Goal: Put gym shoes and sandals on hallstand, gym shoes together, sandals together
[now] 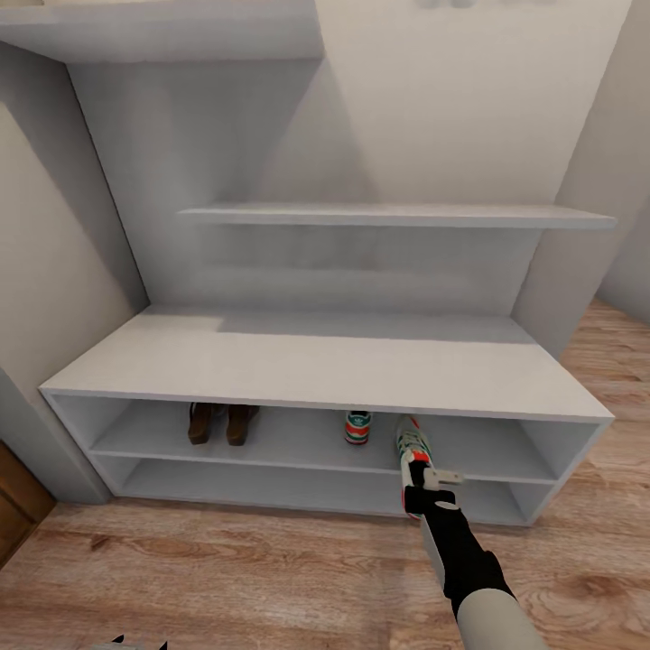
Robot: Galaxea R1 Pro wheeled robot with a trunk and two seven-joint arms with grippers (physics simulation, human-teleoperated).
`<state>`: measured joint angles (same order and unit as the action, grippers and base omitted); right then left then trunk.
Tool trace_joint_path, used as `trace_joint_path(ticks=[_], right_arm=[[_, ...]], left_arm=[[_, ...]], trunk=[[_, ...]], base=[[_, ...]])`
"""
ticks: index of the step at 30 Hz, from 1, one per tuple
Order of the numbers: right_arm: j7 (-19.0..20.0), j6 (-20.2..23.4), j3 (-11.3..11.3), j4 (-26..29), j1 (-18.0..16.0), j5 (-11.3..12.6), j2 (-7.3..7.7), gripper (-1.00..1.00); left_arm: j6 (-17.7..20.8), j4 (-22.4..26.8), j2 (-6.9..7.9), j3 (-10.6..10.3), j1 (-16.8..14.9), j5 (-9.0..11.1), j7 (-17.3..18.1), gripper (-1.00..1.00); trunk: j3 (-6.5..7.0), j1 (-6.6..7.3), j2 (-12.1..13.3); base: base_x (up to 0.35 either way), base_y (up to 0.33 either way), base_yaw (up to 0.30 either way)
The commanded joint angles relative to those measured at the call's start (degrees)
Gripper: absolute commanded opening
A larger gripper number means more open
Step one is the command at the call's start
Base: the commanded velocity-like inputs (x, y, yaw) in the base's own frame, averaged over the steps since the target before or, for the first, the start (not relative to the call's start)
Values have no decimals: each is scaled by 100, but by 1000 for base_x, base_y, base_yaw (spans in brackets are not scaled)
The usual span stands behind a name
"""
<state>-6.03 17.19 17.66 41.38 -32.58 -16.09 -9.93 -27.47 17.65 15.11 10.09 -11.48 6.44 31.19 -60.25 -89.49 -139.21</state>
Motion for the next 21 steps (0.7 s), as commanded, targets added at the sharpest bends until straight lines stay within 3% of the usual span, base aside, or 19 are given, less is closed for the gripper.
trace_joint_path(ticks=[1, 14, 21], right_arm=[[6, 30, 18, 10, -3, -43, -7, -100], [6, 30, 18, 6, -3, -43, -7, -100], [6, 30, 18, 5, -3, -44, -7, -100]], left_arm=[[13, -7, 0, 11, -4, 58, 59, 100], [11, -7, 0, 10, -4, 51, 60, 100], [7, -7, 0, 11, -4, 51, 62, 100]], trunk=[[-5, 1, -2], [-5, 1, -2], [-5, 1, -2]], base=[[0, 0, 0], [5, 0, 0], [141, 0, 0]])
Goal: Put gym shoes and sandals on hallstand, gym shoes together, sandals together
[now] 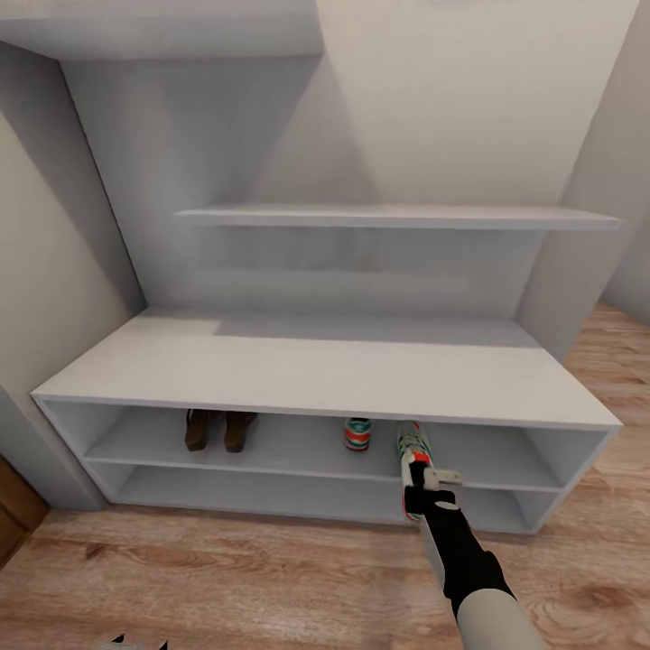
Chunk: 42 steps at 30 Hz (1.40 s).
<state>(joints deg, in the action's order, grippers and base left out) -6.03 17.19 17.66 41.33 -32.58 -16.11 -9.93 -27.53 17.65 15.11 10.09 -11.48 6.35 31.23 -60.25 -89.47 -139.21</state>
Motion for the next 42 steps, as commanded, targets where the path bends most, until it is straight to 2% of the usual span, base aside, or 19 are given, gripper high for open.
trace_joint_path(ticks=[1, 42], right_arm=[[6, 30, 18, 9, -3, -43, -7, -100], [6, 30, 18, 16, -3, -51, -7, -100]], left_arm=[[13, -7, 0, 11, -4, 60, 58, 100], [16, -7, 0, 10, -4, 60, 59, 100]], trunk=[[-5, -1, -2], [-5, -1, -2]], base=[[192, 0, 0], [41, 14, 0]])
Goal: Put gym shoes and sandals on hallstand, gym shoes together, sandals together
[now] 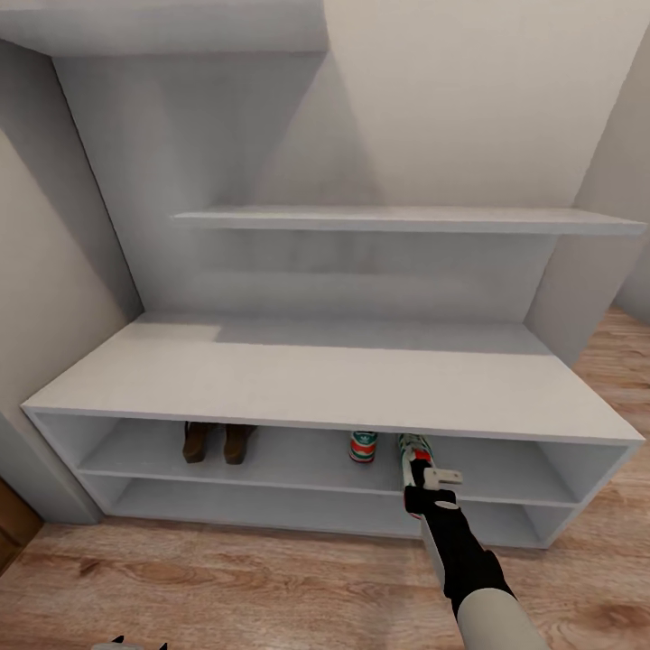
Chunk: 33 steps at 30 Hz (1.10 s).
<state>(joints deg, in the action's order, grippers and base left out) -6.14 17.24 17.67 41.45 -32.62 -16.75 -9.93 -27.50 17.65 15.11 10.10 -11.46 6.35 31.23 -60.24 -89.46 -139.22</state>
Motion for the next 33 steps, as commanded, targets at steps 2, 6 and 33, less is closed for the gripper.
trace_joint_path(ticks=[2, 6, 33], right_arm=[[16, 25, 18, 3, 2, 15, -7, -100], [16, 25, 18, 3, 2, 14, -7, -100], [16, 25, 18, 3, 2, 16, -7, -100]], left_arm=[[11, -8, 0, 10, -5, 60, 58, 100], [8, -8, 0, 10, -5, 60, 58, 100], [13, -8, 0, 10, -5, 60, 58, 100]], trunk=[[-6, -2, -1], [-6, -2, -1], [-6, -2, -1]], base=[[135, 0, 0], [152, 0, 0], [55, 15, 0]])
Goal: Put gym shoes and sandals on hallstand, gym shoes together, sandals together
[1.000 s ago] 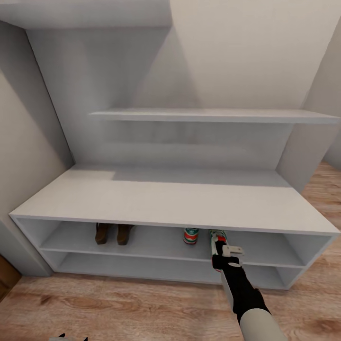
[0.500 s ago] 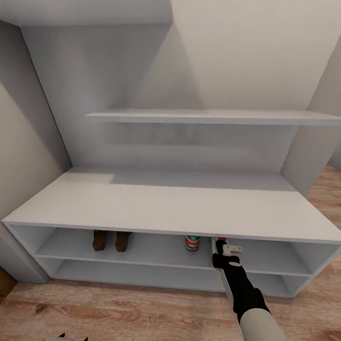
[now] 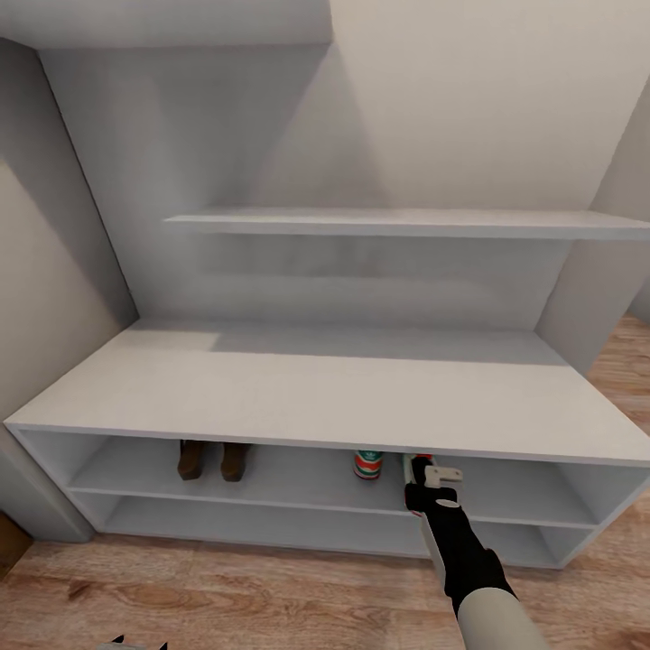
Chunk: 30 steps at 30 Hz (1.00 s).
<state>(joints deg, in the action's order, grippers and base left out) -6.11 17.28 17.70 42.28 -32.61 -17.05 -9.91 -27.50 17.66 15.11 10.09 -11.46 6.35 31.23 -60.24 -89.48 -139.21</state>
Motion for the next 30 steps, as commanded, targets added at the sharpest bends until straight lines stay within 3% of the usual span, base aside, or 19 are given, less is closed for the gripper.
trace_joint_path(ticks=[1, 30], right_arm=[[13, 21, 14, -80, 0, 46, -9, -100], [13, 21, 12, -88, 0, 50, -9, -100]], left_arm=[[13, -8, 0, 10, -5, 60, 58, 100], [10, -8, 0, 7, -5, 56, 58, 100]], trunk=[[-6, 0, -2], [-6, 0, -2]], base=[[0, 86, 0], [13, 32, 0]])
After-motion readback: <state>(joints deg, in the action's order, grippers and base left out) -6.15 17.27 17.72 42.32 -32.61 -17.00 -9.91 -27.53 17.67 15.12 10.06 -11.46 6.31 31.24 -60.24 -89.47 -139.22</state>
